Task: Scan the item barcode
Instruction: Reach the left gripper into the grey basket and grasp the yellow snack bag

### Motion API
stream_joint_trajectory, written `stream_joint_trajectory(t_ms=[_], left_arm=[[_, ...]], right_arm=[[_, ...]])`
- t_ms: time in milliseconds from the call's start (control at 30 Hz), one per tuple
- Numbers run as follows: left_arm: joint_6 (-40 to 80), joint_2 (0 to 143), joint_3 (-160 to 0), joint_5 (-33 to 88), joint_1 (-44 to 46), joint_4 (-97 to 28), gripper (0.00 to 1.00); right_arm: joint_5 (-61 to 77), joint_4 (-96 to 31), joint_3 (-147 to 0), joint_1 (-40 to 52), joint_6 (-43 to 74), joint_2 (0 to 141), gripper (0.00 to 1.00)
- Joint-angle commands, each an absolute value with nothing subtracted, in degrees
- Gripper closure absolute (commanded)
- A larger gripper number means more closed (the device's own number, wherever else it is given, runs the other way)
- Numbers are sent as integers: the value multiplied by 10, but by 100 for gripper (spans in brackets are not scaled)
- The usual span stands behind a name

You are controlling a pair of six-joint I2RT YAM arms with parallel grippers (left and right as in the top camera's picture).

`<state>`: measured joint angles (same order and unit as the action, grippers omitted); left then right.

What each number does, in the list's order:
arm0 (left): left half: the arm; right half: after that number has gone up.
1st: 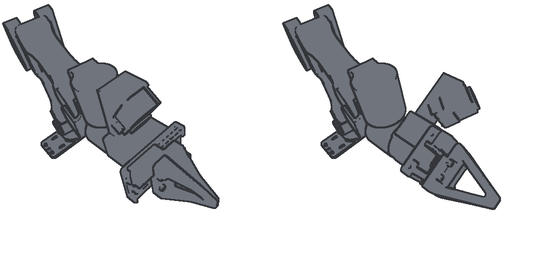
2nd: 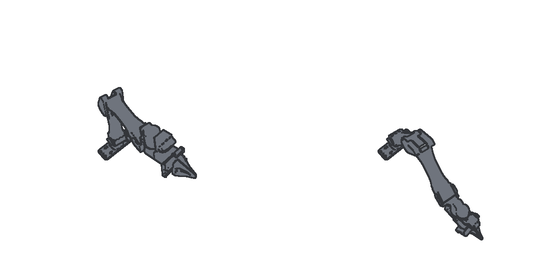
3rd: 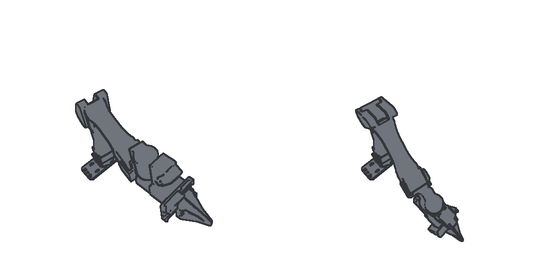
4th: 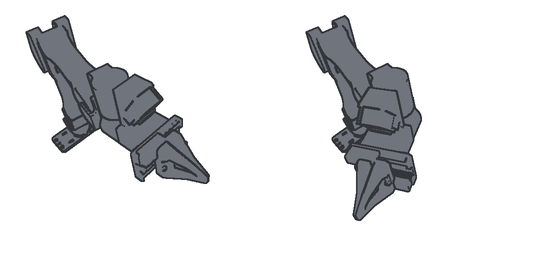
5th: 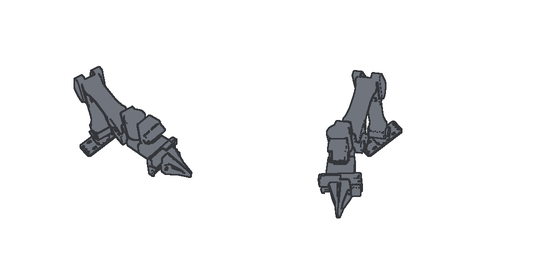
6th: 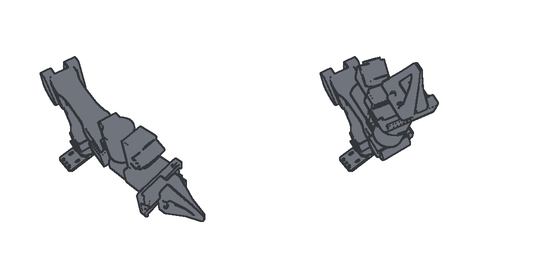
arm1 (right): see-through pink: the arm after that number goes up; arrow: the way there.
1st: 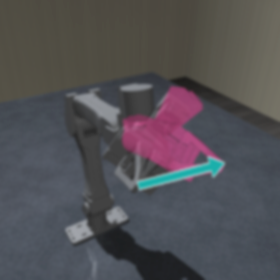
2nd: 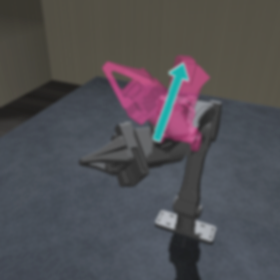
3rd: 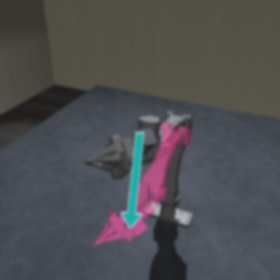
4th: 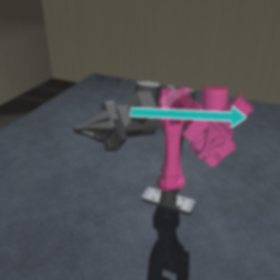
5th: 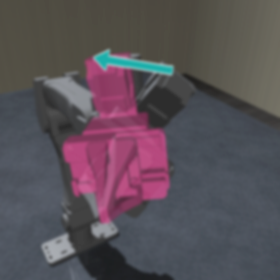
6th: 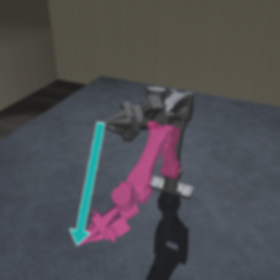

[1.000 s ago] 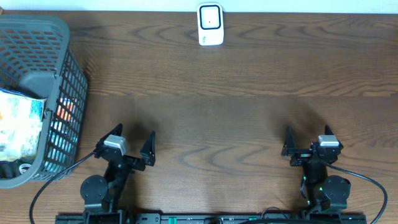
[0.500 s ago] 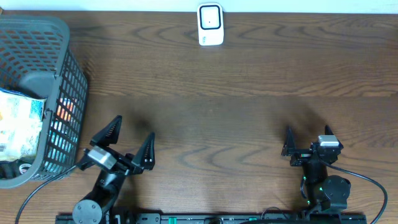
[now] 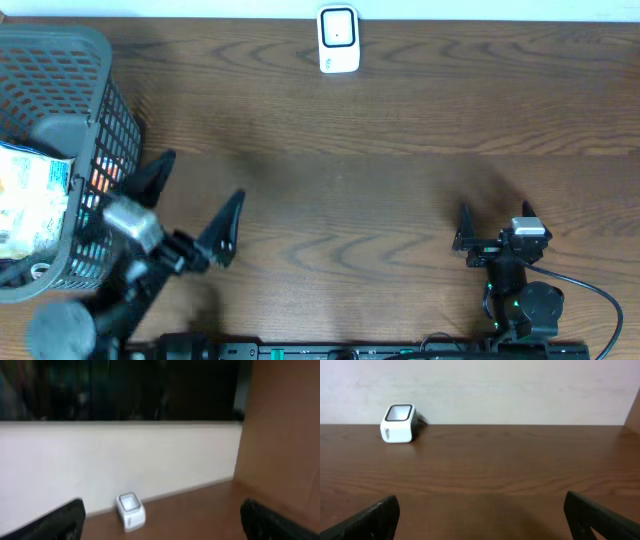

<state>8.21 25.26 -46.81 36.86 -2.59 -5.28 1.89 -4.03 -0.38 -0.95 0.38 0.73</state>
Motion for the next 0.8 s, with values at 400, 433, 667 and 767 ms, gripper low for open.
stream_joint_trajectory(t_ms=[400, 433, 667, 767], left_arm=[[-178, 590, -886, 195, -29, -602, 2], [-178, 592, -886, 191, -29, -601, 2], [-111, 623, -888, 132, -30, -586, 2], [-72, 652, -906, 58, -46, -589, 2]], right_arm=[[21, -43, -3, -12, 6, 5, 1], [21, -43, -3, -12, 6, 5, 1], [21, -43, -3, -12, 6, 5, 1], [21, -43, -3, -12, 6, 5, 1]])
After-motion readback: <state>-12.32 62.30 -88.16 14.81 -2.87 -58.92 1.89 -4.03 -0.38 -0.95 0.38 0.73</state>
